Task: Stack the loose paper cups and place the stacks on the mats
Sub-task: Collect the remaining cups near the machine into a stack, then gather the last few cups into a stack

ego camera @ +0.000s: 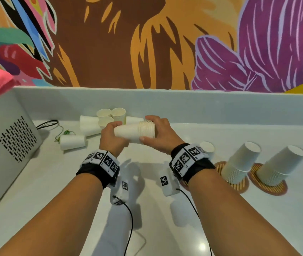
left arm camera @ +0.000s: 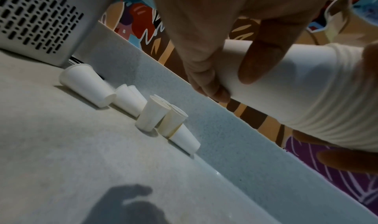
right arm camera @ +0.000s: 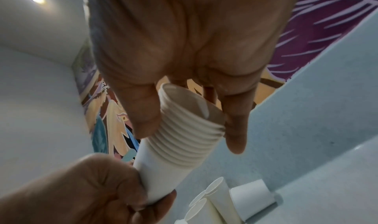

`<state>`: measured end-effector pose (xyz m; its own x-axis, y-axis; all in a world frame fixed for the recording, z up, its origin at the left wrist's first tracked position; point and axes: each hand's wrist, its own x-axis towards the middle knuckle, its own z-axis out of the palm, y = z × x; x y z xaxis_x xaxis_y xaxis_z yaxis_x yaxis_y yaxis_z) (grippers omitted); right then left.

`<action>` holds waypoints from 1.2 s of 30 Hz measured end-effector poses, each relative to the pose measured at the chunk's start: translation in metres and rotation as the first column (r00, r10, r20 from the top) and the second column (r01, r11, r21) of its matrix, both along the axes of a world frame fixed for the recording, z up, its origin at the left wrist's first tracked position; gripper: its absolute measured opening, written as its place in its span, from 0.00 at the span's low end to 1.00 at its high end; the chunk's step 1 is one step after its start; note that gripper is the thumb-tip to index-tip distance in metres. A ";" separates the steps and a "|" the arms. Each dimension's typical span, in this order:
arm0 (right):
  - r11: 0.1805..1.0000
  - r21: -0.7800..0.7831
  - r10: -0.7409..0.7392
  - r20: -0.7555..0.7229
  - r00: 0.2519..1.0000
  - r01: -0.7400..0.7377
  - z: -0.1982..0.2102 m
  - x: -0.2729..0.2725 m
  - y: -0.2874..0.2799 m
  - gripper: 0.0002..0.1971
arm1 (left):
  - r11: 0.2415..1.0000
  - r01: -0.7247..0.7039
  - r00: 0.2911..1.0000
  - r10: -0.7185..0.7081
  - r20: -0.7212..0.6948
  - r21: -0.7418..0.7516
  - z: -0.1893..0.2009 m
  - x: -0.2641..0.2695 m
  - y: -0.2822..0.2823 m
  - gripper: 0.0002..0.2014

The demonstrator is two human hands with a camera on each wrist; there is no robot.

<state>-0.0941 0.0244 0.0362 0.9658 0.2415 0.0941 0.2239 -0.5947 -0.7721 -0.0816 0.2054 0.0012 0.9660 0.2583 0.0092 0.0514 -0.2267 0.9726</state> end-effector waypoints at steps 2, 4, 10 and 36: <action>0.999 -0.034 -0.011 0.037 0.999 0.012 0.005 -0.007 -0.016 0.37 | 0.995 -0.017 1.000 0.018 0.005 -0.097 0.001 -0.009 -0.018 0.36; 0.998 -0.054 -0.018 0.070 0.997 0.021 0.009 -0.015 -0.034 0.37 | 0.973 -0.022 0.999 0.027 0.019 -0.230 0.002 -0.019 -0.039 0.33; 0.997 -0.041 -0.060 0.112 0.992 0.065 0.010 -0.039 -0.073 0.38 | 0.910 0.003 0.998 0.021 0.054 -0.414 0.011 -0.038 -0.083 0.22; 0.943 -0.045 -0.312 0.236 0.920 0.331 0.018 -0.066 -0.248 0.29 | 0.907 0.332 0.940 -0.297 0.165 -0.257 0.060 -0.059 -0.286 0.41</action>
